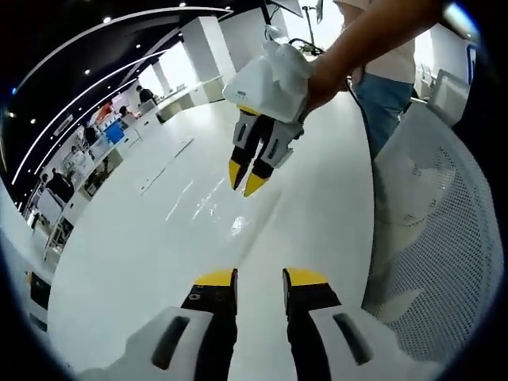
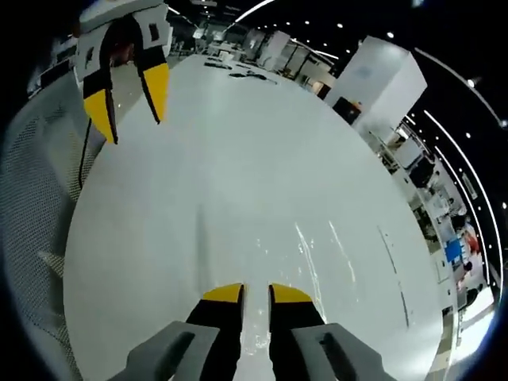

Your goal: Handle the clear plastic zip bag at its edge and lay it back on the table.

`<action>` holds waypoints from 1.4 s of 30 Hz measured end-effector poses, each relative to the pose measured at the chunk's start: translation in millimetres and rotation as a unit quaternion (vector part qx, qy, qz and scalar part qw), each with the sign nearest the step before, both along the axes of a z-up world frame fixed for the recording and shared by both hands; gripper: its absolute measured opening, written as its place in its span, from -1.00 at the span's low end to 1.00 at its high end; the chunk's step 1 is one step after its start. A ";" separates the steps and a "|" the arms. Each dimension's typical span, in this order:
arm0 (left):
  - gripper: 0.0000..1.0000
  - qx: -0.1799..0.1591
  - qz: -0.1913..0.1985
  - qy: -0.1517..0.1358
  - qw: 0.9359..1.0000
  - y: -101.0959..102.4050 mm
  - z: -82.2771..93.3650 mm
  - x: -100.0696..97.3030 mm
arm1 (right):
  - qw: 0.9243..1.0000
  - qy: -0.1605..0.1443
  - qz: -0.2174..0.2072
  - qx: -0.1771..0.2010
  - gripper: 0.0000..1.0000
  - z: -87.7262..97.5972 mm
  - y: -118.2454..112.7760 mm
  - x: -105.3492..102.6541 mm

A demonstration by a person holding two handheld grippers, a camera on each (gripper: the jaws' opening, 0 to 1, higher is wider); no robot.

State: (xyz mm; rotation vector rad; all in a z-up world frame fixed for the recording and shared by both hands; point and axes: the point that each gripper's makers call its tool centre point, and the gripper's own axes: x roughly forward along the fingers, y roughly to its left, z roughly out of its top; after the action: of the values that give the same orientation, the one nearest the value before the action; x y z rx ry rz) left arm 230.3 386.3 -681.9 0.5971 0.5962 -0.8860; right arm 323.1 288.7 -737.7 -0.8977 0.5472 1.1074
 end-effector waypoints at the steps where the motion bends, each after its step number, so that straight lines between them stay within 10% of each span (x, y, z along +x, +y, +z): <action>1: -0.59 -0.001 0.001 0.000 1.000 -0.5 0.1 -0.6 | 1.000 -0.001 -0.002 0.000 -0.79 -0.2 -0.3 0.4; 12: -0.54 -0.010 0.009 -0.001 1.000 3.3 1.7 -1.2 | 0.993 0.065 -0.089 0.050 -0.37 -1.4 -9.0 -7.3; 33: -0.24 -0.031 0.036 0.006 0.999 1.1 1.2 -4.5 | 0.977 0.052 -0.155 0.138 0.26 40.6 -20.0 -23.5; 42: 0.23 -0.051 0.067 0.015 0.996 3.0 -0.9 1.6 | 0.964 0.060 -0.195 0.173 0.50 51.7 -33.6 -36.5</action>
State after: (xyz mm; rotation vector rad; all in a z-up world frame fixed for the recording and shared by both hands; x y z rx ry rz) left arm 231.9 389.3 -682.8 0.4463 0.6082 -0.7951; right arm 286.6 255.1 -686.0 -0.3970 0.5787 0.8619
